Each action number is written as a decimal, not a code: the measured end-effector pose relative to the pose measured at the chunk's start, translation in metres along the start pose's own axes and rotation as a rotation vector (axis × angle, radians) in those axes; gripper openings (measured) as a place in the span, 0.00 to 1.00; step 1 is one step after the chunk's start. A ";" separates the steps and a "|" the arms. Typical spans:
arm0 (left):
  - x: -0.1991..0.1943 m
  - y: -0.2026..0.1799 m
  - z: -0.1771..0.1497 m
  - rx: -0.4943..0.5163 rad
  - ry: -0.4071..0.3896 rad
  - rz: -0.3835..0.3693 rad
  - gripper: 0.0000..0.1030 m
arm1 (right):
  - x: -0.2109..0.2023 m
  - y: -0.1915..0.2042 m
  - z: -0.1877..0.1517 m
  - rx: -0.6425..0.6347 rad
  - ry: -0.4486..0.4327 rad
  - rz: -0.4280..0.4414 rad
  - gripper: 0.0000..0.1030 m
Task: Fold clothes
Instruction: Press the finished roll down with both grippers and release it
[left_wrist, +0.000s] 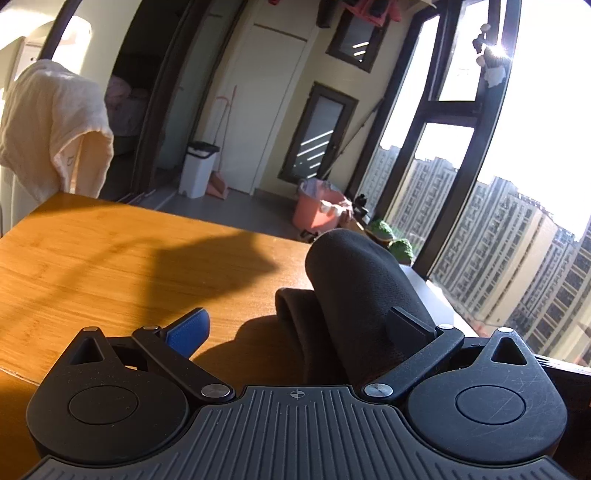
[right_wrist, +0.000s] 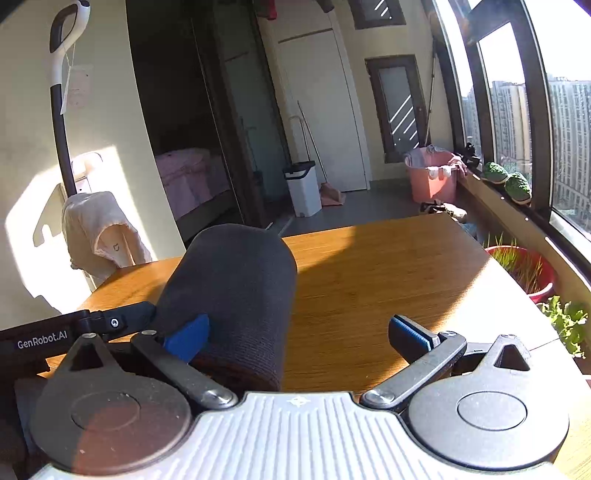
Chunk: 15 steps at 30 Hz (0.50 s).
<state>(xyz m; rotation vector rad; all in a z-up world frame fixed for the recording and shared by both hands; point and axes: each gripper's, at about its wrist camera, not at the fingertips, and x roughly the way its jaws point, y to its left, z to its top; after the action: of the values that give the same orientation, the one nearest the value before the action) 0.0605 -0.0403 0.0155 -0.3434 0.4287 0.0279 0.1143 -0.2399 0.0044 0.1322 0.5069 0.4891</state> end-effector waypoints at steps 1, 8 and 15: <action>0.002 -0.001 0.000 0.000 0.008 0.022 1.00 | 0.005 -0.001 0.009 -0.007 0.007 0.015 1.00; 0.010 0.006 0.000 -0.041 0.073 0.080 1.00 | 0.076 0.019 0.050 -0.136 0.191 0.067 1.00; 0.012 0.007 0.000 -0.051 0.095 0.128 1.00 | 0.038 0.042 0.041 -0.242 0.076 -0.007 1.00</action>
<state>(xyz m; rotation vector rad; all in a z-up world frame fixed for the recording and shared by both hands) 0.0711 -0.0346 0.0083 -0.3680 0.5448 0.1479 0.1464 -0.1846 0.0340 -0.1204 0.5185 0.5464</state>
